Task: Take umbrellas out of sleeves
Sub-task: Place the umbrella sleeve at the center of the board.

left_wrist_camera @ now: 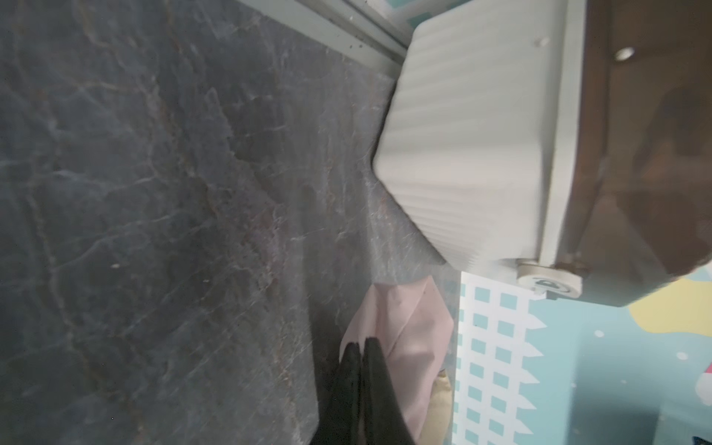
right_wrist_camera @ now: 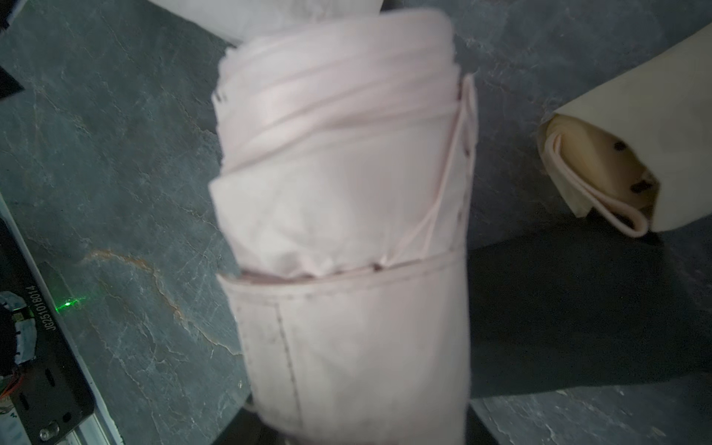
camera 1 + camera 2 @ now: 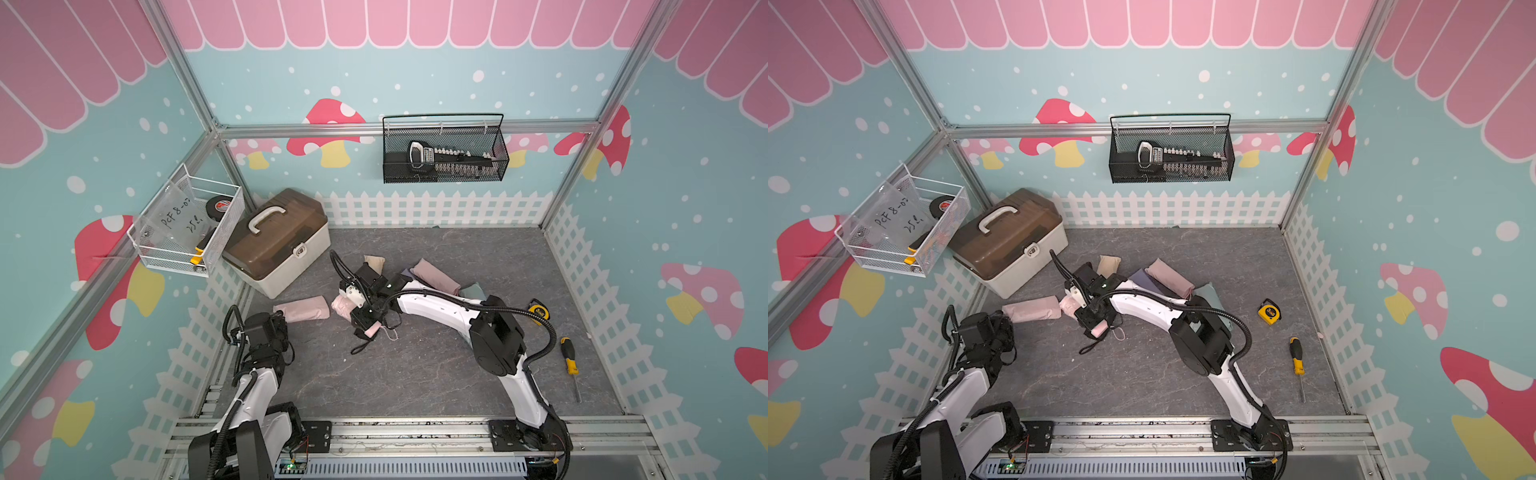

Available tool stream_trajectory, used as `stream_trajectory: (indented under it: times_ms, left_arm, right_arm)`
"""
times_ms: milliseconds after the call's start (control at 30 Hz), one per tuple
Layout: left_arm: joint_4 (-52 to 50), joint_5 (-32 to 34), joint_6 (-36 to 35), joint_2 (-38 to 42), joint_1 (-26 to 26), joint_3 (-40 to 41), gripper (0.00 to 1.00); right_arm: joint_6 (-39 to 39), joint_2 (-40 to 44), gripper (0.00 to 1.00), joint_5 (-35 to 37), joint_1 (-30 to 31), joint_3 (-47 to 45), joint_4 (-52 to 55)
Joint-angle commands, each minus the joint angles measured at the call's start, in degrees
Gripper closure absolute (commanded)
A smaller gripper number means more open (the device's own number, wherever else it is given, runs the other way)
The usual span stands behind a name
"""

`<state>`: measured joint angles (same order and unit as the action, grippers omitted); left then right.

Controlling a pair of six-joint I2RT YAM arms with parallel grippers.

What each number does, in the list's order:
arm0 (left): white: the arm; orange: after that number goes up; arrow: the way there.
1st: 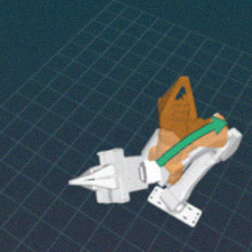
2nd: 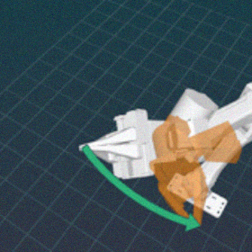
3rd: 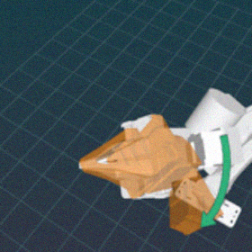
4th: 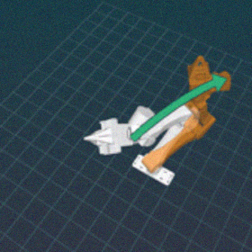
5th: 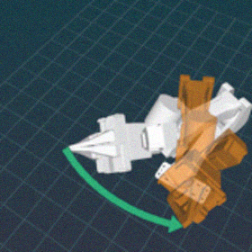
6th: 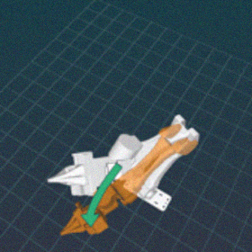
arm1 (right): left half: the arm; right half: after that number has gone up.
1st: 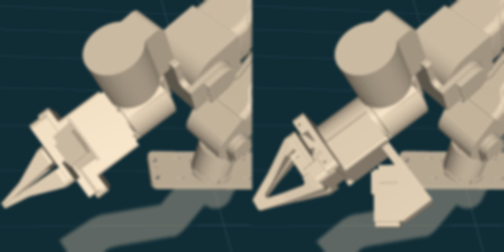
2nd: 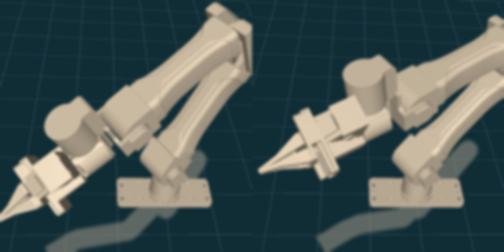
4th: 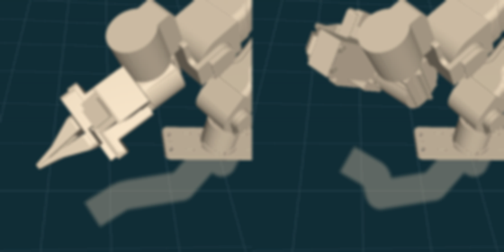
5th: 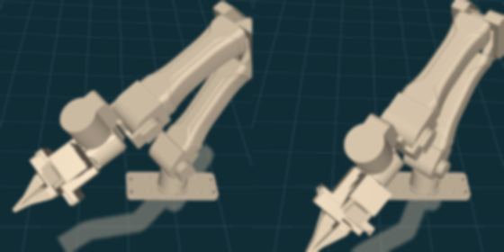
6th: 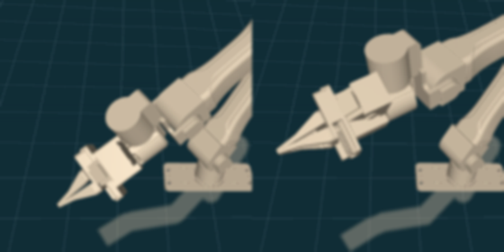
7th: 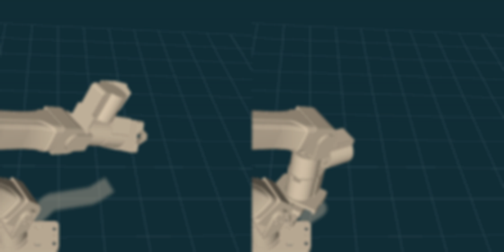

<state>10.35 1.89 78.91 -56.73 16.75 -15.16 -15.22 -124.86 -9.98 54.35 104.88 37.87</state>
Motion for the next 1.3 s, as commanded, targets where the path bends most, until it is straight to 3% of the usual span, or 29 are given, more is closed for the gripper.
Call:
stream_trajectory:
  times_ms: [0,300,467,533,600,700,833,933,1067,1167,1267]
  left_arm:
    - [6.8,3.6,3.7,-3.7,0.2,-0.2,1.00]
    - [26.6,-1.4,7.2,-23.6,-1.0,-1.6,1.00]
    - [31.4,-3.1,6.6,-27.1,-1.4,-1.9,1.00]
    - [31.2,-3.8,6.0,-27.2,-1.4,-1.9,0.89]
    - [30.8,-4.6,5.6,-27.1,-1.3,-2.0,0.65]
    - [28.3,-5.8,5.6,-26.7,-1.4,-2.5,0.44]
    - [23.5,-7.8,4.1,-24.5,-1.4,-3.3,0.33]
    - [17.3,-10.3,1.1,-20.6,-1.4,-4.7,0.32]
    - [1.7,-11.0,-5.6,-8.8,-1.6,-7.8,0.32]
    - [-11.1,-9.4,-11.6,0.4,-1.6,-11.7,0.30]
    - [-17.5,-9.2,-13.9,6.0,-1.2,-13.7,0.29]
  right_arm:
    - [-0.3,3.0,0.73,-2.0,0.2,-1.5,-2.7]
    - [1.4,3.9,0.72,-6.7,0.7,-4.2,-3.7]
    - [1.0,4.3,0.72,-6.9,1.2,-3.6,-3.0]
    - [0.9,4.3,0.72,-6.9,1.2,-3.5,-2.9]
    - [0.9,4.1,0.72,-6.7,1.2,-3.2,-2.6]
    - [1.1,3.5,0.72,-6.5,1.2,-2.3,-1.8]
    - [3.0,3.0,0.72,-4.4,1.3,0.0,0.7]
    - [7.4,2.6,0.71,-0.7,1.5,3.3,3.2]
    - [14.9,4.2,0.63,0.7,1.6,1.4,-3.7]
    - [28.5,4.4,0.63,0.3,1.6,-1.0,-8.2]
    - [42.1,4.4,0.65,1.0,1.6,-4.3,-14.4]
